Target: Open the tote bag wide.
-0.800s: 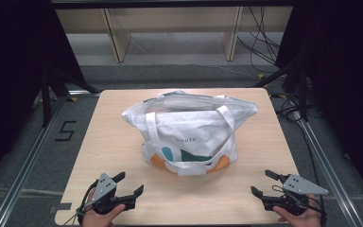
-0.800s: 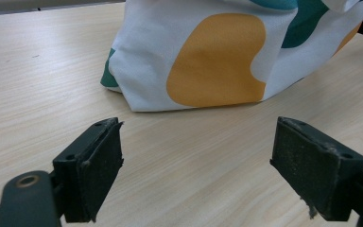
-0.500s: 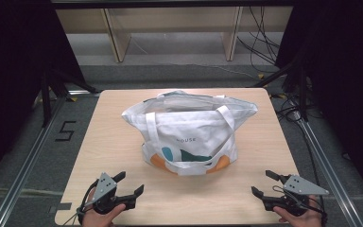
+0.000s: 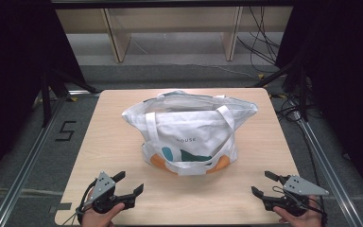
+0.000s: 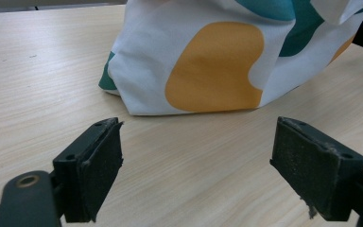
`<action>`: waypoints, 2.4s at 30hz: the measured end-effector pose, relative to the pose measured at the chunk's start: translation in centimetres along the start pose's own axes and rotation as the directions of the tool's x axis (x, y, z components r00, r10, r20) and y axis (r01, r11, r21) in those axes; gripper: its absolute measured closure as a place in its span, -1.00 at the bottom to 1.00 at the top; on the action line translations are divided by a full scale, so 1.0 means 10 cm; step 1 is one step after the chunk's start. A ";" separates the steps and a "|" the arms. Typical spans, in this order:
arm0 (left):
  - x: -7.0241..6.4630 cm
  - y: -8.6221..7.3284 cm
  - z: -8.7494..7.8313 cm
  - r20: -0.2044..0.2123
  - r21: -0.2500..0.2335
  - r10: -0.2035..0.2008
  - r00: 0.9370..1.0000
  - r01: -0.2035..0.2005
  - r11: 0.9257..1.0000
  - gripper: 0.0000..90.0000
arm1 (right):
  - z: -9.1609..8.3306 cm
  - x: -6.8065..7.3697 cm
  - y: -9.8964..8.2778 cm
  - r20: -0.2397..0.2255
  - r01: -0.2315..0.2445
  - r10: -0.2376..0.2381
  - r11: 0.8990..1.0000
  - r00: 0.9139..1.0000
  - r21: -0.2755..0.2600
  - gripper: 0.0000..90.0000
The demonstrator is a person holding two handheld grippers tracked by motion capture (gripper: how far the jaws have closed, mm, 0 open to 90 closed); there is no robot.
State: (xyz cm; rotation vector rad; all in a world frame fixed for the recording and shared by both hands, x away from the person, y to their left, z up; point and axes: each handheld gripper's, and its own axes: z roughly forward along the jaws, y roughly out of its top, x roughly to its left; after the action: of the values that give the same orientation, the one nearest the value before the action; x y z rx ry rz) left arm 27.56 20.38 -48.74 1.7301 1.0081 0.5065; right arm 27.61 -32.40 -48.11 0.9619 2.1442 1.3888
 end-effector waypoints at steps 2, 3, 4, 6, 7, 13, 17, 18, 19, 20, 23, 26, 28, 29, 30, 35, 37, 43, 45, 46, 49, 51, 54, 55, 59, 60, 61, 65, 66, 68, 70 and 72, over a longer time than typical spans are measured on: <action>0.00 0.00 0.00 0.008 -0.007 -0.006 1.000 0.006 1.000 -0.62 | 0.00 0.00 0.00 0.007 0.000 0.000 1.000 1.000 0.001 -0.45; 0.00 0.01 0.00 0.005 -0.006 -0.011 1.000 0.011 1.000 -0.62 | 0.00 0.00 0.00 0.006 0.000 0.000 1.000 1.000 0.002 -0.44; 0.01 0.02 -0.01 0.013 -0.009 -0.016 1.000 0.016 1.000 -0.61 | 0.00 0.00 0.00 0.007 0.007 -0.007 1.000 1.000 0.007 -0.42; 0.02 0.04 -0.02 0.022 -0.015 -0.029 0.999 0.029 0.999 -0.57 | 0.00 -0.01 -0.01 0.014 0.022 -0.022 1.000 1.000 0.006 -0.40; 0.02 0.05 -0.02 0.023 -0.019 -0.034 0.999 0.034 0.999 -0.57 | 0.00 -0.01 -0.01 0.014 0.022 -0.022 1.000 1.000 0.006 -0.40; 0.02 0.09 -0.04 0.039 -0.027 -0.036 0.999 0.037 0.999 -0.43 | 0.01 -0.02 -0.01 -0.008 0.018 -0.018 1.000 1.000 0.001 -0.29; 0.01 0.13 -0.04 0.068 -0.041 -0.033 0.997 0.036 0.999 -0.27 | -0.01 0.02 -0.02 -0.030 -0.064 0.065 0.998 0.997 0.029 -0.16; 0.01 0.15 -0.05 0.073 -0.039 -0.040 0.997 0.043 0.998 -0.20 | 0.00 0.00 -0.02 -0.029 -0.052 0.053 0.998 0.998 0.023 -0.11; 0.00 0.17 -0.05 0.094 -0.058 -0.055 0.994 0.060 0.997 -0.12 | 0.00 0.00 -0.02 -0.027 -0.037 0.037 0.999 0.999 0.013 -0.05; 0.00 0.17 -0.05 0.094 -0.058 -0.055 0.994 0.060 0.997 -0.08 | 0.00 -0.03 -0.01 -0.034 -0.004 0.004 1.000 0.999 0.009 -0.03; 0.00 0.24 -0.10 0.098 -0.057 -0.036 0.995 0.041 0.998 0.20 | -0.03 -0.01 0.02 -0.041 -0.034 0.034 0.999 0.999 0.009 0.16; 0.00 0.28 -0.11 0.116 -0.074 -0.014 0.993 0.023 0.997 0.48 | -0.04 -0.02 0.06 -0.034 -0.007 0.007 1.000 0.999 -0.021 0.28; -0.01 0.35 -0.11 0.115 -0.079 0.003 0.993 0.006 0.997 0.57 | -0.05 -0.02 0.11 -0.035 -0.006 0.006 1.000 0.999 -0.021 0.29; -0.01 0.39 -0.10 0.126 -0.091 0.004 0.992 0.007 0.996 0.61 | -0.06 -0.02 0.13 -0.032 -0.004 0.003 0.999 0.999 -0.035 0.29; -0.01 0.43 -0.10 0.122 -0.098 0.010 0.992 0.002 0.995 0.66 | -0.05 -0.05 0.16 -0.030 0.034 -0.035 0.998 0.999 -0.047 0.29; -0.01 0.70 -0.09 0.118 -0.149 0.031 0.992 -0.013 0.989 0.94 | -0.03 -0.03 0.46 -0.050 0.075 -0.080 0.993 0.996 -0.087 0.53; -0.01 0.88 -0.12 0.106 -0.165 0.057 0.993 -0.039 0.985 0.99 | -0.03 -0.05 0.61 -0.067 0.126 -0.135 0.985 0.989 -0.120 0.70; 0.11 1.22 -0.15 0.078 -0.211 0.066 0.995 -0.049 0.976 0.99 | 0.03 -0.07 1.07 -0.067 0.181 -0.194 0.971 0.979 -0.157 0.99; 0.17 1.38 -0.15 0.065 -0.221 0.073 0.995 -0.057 0.974 0.99 | 0.06 -0.10 1.24 -0.056 0.211 -0.222 0.963 0.973 -0.166 1.00; 0.19 1.46 -0.14 0.059 -0.220 0.073 0.996 -0.059 0.974 0.99 | 0.07 -0.11 1.33 -0.048 0.217 -0.229 0.961 0.972 -0.173 1.00; 0.24 1.69 -0.09 0.056 -0.222 0.087 0.995 -0.072 0.972 0.99 | 0.10 -0.15 1.51 -0.046 0.211 -0.225 0.956 0.973 -0.202 1.00; 0.28 1.87 -0.01 0.059 -0.213 0.096 0.994 -0.081 0.974 0.99 | 0.14 -0.22 1.78 -0.023 0.222 -0.234 0.945 0.972 -0.239 1.00; 0.30 1.96 0.06 0.055 -0.208 0.095 0.994 -0.082 0.975 0.99 | 0.21 -0.24 1.91 -0.035 0.206 -0.220 0.951 0.975 -0.230 1.00; 0.31 2.00 0.09 0.056 -0.202 0.096 0.994 -0.083 0.976 0.99 | 0.25 -0.28 1.97 -0.036 0.234 -0.248 0.947 0.968 -0.218 1.00; 0.35 2.08 0.26 0.062 -0.163 0.091 0.994 -0.080 0.983 0.99 | 0.45 -0.33 2.08 -0.033 0.222 -0.231 0.961 0.972 -0.162 1.00; 0.35 2.09 0.30 0.064 -0.155 0.092 0.994 -0.082 0.985 0.99 | 0.50 -0.34 2.09 -0.024 0.222 -0.229 0.961 0.973 -0.164 1.00; 0.34 2.08 0.34 0.069 -0.144 0.095 0.993 -0.084 0.986 0.99 | 0.53 -0.37 2.11 -0.033 0.236 -0.244 0.959 0.969 -0.158 1.00; 0.29 2.03 0.47 0.096 -0.110 0.102 0.990 -0.091 0.990 0.99 | 0.56 -0.39 2.20 -0.029 0.212 -0.221 0.960 0.975 -0.184 1.00; 0.29 2.03 0.47 0.096 -0.110 0.102 0.990 -0.091 0.990 0.99 | 0.56 -0.39 2.20 -0.029 0.212 -0.221 0.960 0.975 -0.184 1.00; 0.29 2.01 0.49 0.100 -0.103 0.100 0.990 -0.089 0.991 0.99 | 0.59 -0.38 2.22 -0.033 0.211 -0.219 0.964 0.975 -0.163 1.00; 0.28 1.98 0.50 0.099 -0.095 0.106 0.989 -0.096 0.991 0.99 | 0.62 -0.39 2.21 -0.039 0.216 -0.223 0.966 0.974 -0.145 1.00; 0.29 1.94 0.50 0.110 -0.085 0.101 0.989 -0.092 0.992 0.99 | 0.67 -0.37 2.15 -0.043 0.232 -0.238 0.966 0.970 -0.112 1.00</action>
State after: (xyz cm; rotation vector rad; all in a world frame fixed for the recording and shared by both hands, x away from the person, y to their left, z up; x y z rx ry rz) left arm 40.32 17.57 -33.34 1.7220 0.8159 0.4969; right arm 41.52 -25.24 -31.57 0.6124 2.1200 1.4092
